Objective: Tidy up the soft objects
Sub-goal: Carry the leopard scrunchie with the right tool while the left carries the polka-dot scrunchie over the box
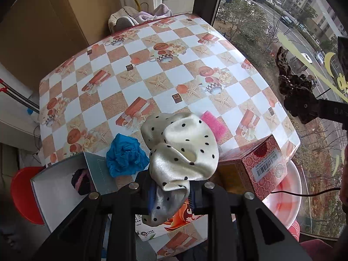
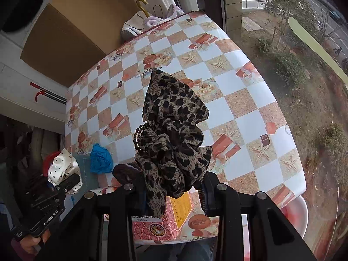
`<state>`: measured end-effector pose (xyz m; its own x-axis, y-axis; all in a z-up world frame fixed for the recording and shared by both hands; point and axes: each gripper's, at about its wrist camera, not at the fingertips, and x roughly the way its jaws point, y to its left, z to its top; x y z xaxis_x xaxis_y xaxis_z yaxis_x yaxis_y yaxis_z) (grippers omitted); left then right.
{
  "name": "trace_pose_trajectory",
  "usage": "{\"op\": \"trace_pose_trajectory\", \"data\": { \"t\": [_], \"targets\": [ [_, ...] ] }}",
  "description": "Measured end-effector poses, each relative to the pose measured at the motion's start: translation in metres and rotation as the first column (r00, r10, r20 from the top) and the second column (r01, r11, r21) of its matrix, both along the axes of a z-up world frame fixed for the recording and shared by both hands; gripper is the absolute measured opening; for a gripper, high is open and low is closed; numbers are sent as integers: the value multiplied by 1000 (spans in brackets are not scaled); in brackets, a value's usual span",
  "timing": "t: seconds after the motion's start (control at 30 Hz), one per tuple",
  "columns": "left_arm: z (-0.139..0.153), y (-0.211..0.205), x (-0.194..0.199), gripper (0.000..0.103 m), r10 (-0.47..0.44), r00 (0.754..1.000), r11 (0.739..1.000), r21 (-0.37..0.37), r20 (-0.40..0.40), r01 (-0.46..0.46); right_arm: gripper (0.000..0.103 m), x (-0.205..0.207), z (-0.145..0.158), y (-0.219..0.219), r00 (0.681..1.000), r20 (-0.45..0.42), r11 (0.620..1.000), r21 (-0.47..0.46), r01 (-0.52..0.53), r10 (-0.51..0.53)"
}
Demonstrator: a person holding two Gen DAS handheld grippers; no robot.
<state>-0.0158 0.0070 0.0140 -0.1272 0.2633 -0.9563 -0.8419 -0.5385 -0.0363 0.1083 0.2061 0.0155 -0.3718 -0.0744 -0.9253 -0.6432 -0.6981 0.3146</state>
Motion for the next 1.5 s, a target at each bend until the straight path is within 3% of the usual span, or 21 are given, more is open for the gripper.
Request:
{"op": "trace_pose_trajectory", "data": {
  "t": [0.2,0.6,1.0,1.5],
  "targets": [
    [22,-39,17,26,-28,998,999,15,-49,29,37,-20,29,-64,992,-40,992,33,-120,122],
    [20,-114,15,26,101,993,995,-3,-54,-101,37,-58,33,-171,933,-29,933,33,-357,358],
    [15,-165,10,26,231,972,973,21,-47,-230,37,-81,35,-228,864,8,862,62,-503,503],
    [13,-209,3,26,332,942,943,30,-41,-331,37,-99,35,-271,804,22,801,74,-595,595]
  ]
}}
